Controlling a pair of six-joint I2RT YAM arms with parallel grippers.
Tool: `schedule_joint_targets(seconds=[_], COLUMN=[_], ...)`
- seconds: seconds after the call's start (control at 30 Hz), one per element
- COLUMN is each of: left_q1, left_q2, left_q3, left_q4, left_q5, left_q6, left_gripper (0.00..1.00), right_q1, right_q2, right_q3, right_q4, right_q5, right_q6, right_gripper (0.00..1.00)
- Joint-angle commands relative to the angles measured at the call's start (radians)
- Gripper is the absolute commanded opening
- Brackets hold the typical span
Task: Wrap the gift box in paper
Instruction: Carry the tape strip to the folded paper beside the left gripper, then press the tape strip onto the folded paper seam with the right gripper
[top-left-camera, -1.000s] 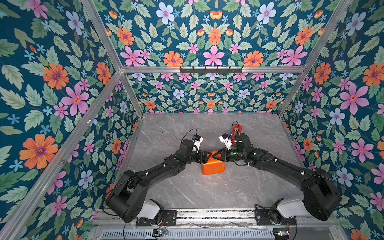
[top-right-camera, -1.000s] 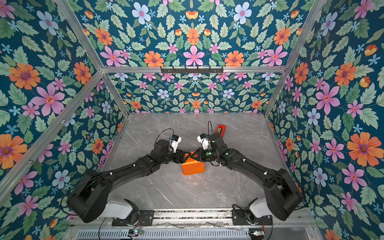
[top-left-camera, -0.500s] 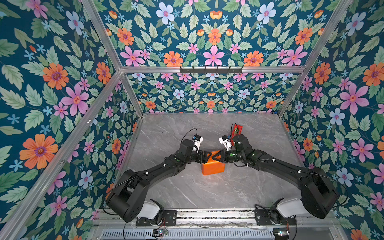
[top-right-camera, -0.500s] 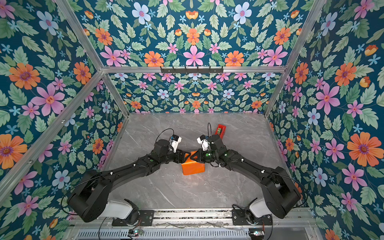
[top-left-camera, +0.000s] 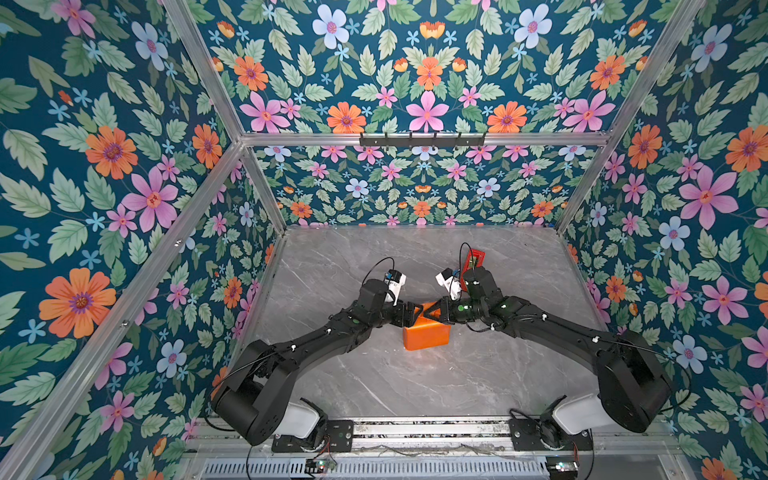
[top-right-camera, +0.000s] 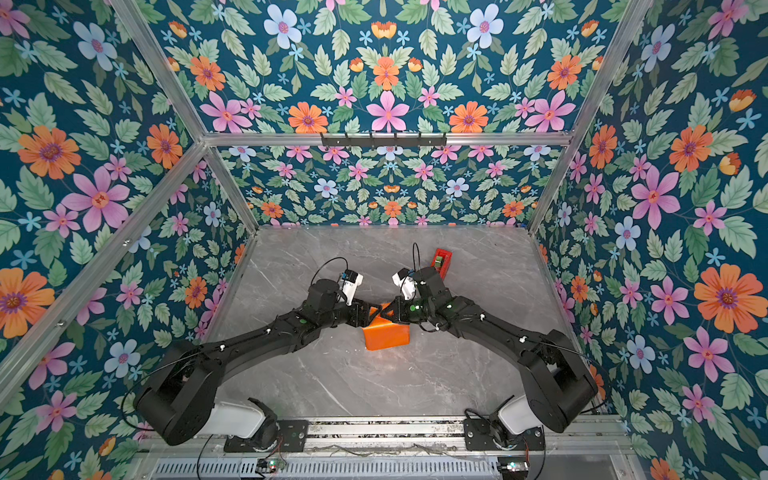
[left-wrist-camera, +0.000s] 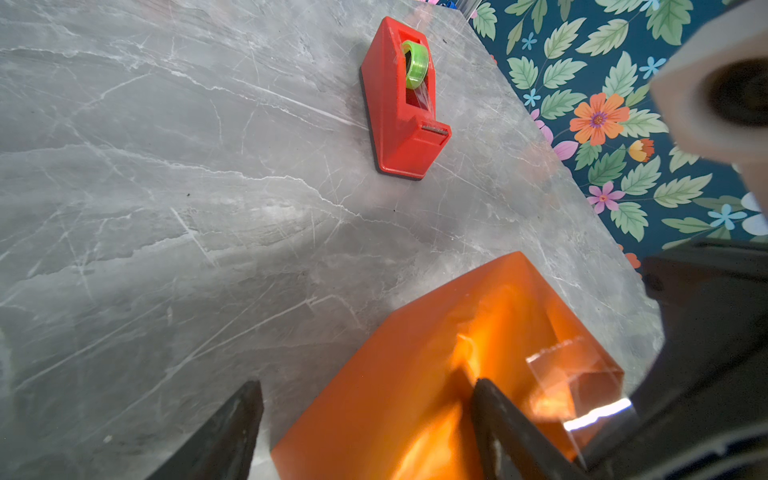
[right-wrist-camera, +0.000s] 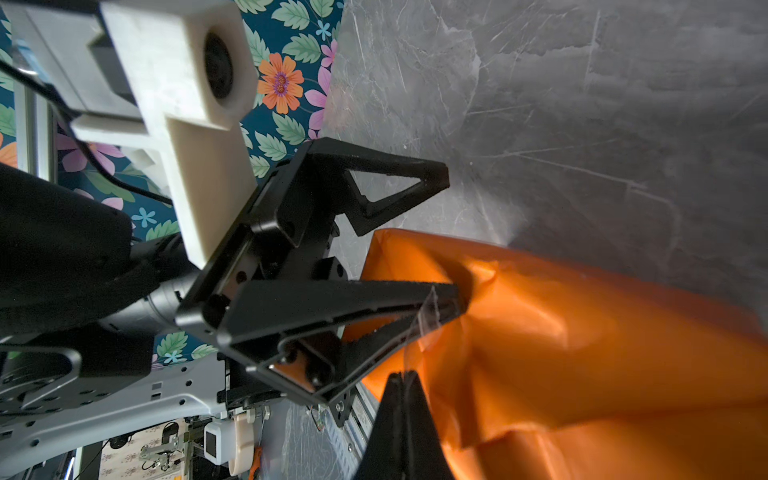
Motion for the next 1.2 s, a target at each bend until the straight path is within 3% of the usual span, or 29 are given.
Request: schedule_joint_targets(seconds=[0.0,0.83,1.17], left_q1=[0.0,0.0,0.0], left_q2=[0.01,0.018,0.021], left_q3=[-0.011,-0.008,-0.005], left_q4=[-0.184,-0.178,-0.18], left_q5=[-0.05,-0.029,-0.024], left_q6=[0.046,0.043,0.044], left_gripper=[0.8,0.8,0.8], right_q1=[0.0,0.003,0.002], right_q2=[0.007,-0.015,-0.013], right_q3=[-0.004,-0.087,-0.113], right_q4=[-0.004,-0.075,-0.057], right_q5=[0.017,0.128,0.145], right_q6=[-0.032,-0.388,-0.455], right_gripper=[0.0,0.01,0.1])
